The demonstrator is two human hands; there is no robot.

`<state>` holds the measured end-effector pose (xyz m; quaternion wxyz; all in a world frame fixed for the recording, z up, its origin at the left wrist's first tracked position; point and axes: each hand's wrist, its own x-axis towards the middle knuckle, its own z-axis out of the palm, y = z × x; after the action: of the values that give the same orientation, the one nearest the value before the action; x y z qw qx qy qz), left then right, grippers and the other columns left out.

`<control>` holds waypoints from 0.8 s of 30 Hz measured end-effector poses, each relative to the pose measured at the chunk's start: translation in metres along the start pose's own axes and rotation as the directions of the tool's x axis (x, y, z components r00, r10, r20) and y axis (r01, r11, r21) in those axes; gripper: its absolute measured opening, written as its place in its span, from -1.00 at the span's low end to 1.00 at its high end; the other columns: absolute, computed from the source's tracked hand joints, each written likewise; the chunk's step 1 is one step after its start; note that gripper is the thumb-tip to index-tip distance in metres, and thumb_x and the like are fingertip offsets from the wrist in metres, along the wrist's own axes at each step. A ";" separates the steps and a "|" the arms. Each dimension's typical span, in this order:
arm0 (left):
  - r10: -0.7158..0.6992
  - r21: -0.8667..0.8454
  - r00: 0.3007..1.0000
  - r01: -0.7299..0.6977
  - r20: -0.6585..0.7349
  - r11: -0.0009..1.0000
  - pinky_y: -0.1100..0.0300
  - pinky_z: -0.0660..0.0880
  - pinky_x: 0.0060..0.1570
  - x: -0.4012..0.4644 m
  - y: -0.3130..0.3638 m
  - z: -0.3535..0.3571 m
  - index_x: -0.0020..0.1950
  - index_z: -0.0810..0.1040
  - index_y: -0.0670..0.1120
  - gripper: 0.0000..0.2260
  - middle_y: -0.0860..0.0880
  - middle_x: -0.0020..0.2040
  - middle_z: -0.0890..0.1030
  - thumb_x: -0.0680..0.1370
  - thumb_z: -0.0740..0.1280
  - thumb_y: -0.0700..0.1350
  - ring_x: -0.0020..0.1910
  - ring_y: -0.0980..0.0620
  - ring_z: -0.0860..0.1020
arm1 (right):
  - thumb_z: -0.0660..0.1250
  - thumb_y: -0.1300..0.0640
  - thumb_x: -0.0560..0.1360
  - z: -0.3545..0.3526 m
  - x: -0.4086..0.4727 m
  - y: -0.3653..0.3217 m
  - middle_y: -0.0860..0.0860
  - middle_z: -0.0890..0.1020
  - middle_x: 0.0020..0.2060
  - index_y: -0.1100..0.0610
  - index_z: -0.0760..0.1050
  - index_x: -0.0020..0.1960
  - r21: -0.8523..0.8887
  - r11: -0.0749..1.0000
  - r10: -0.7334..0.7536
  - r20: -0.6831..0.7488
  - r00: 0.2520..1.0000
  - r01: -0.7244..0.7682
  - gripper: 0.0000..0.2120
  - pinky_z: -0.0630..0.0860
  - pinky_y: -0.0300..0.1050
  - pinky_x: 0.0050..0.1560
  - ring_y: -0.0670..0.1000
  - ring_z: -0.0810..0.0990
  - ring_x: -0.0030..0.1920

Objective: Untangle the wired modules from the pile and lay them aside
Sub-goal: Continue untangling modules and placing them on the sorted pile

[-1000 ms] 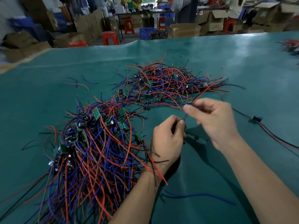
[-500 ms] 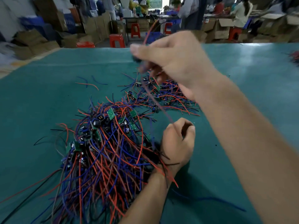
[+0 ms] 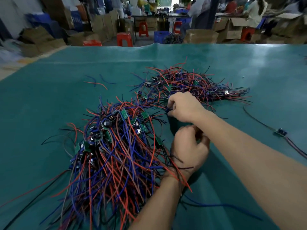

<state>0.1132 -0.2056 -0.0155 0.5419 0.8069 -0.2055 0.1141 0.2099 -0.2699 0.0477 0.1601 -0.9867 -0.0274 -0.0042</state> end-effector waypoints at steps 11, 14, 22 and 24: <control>-0.103 -0.165 0.982 0.076 -0.157 0.983 0.15 0.49 -0.15 -0.001 -0.002 0.002 -0.04 0.54 -0.10 -0.93 -0.02 -0.20 0.67 0.57 0.30 -0.12 -0.21 0.05 0.60 | 0.56 0.25 0.40 -0.047 -0.069 0.066 0.02 0.64 -0.46 0.16 0.62 -0.23 0.589 0.795 0.232 -0.072 0.970 -0.147 -0.87 0.42 -0.20 -0.46 -0.05 0.57 -0.43; -0.151 -0.230 0.975 0.112 -0.162 0.967 0.11 0.48 -0.13 0.000 0.001 0.001 -0.01 0.56 -0.09 -0.73 0.05 -0.22 0.63 0.60 0.18 0.06 -0.20 0.07 0.57 | 0.55 0.35 0.39 -0.027 -0.099 0.063 0.08 0.66 -0.43 0.25 0.58 -0.16 0.804 0.589 0.194 -0.041 0.980 -0.082 -0.85 0.43 -0.26 -0.52 -0.05 0.59 -0.46; -0.140 -0.186 0.979 0.112 -0.148 0.976 -0.02 0.56 -0.09 0.000 -0.003 0.001 0.00 0.57 -0.11 -0.79 -0.01 -0.20 0.65 0.56 0.22 -0.02 -0.19 -0.06 0.61 | 0.48 0.45 0.39 0.011 -0.122 0.063 0.14 0.71 -0.29 0.17 0.68 -0.16 0.918 0.397 0.209 -0.101 0.973 0.010 -0.81 0.57 -0.18 -0.34 0.02 0.64 -0.35; -0.120 -0.191 0.986 0.096 -0.118 0.977 -0.06 0.57 -0.10 -0.002 -0.001 0.001 0.04 0.57 -0.11 -0.79 -0.05 -0.19 0.66 0.57 0.22 -0.03 -0.19 -0.12 0.62 | 0.48 0.34 0.46 0.010 -0.119 0.066 0.10 0.68 -0.31 0.14 0.68 -0.21 0.931 0.364 0.279 -0.120 0.953 0.011 -0.86 0.50 -0.20 -0.42 -0.02 0.58 -0.40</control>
<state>0.1122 -0.2055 -0.0175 0.6319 0.7542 -0.1353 0.1169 0.0944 -0.3350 0.0153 0.6851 -0.7171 0.0771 -0.1029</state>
